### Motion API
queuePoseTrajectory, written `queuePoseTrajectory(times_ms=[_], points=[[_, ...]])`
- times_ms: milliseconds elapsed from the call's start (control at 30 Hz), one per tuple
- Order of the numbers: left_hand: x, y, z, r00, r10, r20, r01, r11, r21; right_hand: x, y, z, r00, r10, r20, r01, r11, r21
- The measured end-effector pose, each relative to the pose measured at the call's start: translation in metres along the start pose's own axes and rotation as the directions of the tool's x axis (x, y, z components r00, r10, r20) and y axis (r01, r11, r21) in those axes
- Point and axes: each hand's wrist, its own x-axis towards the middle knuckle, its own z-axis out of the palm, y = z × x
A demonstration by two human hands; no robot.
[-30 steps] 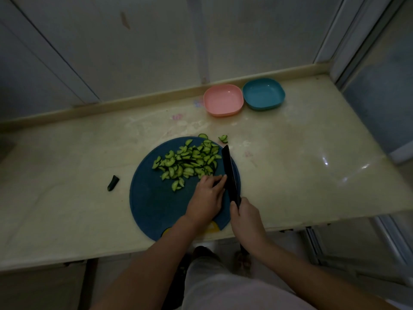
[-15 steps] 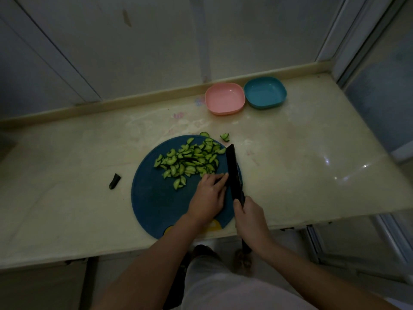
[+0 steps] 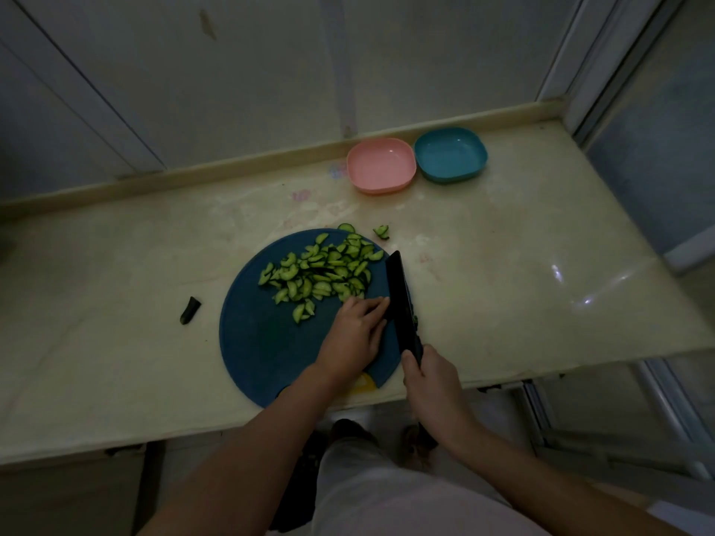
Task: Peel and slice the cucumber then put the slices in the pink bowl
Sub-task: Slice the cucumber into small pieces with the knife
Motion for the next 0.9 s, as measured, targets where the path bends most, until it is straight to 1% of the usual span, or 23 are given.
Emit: queuePoseTrajectory(times_ms=[100, 233, 500, 733, 900], points=[[0.000, 0.002, -0.001, 1.000, -0.015, 0.006, 0.015, 1.000, -0.003, -0.002, 0.000, 0.000, 1.000, 0.017, 0.020, -0.018, 0.998, 0.061], [0.000, 0.002, -0.001, 0.999, -0.023, 0.025, 0.023, 1.000, -0.002, -0.004, 0.000, -0.002, 1.000, 0.002, 0.022, -0.003, 0.999, 0.044], [0.000, 0.004, -0.003, 1.000, -0.019, 0.003, 0.019, 1.000, 0.005, -0.006, 0.001, -0.001, 1.000, -0.020, 0.024, 0.019, 0.999, 0.039], [0.000, 0.004, -0.005, 0.999, 0.006, 0.032, -0.006, 1.000, 0.004, -0.004, 0.000, 0.008, 1.000, -0.003, 0.007, 0.003, 0.999, -0.048], [0.000, 0.004, -0.009, 0.998, -0.002, 0.058, 0.004, 0.999, -0.035, 0.002, 0.000, 0.013, 0.999, 0.022, 0.032, -0.020, 0.998, -0.058]])
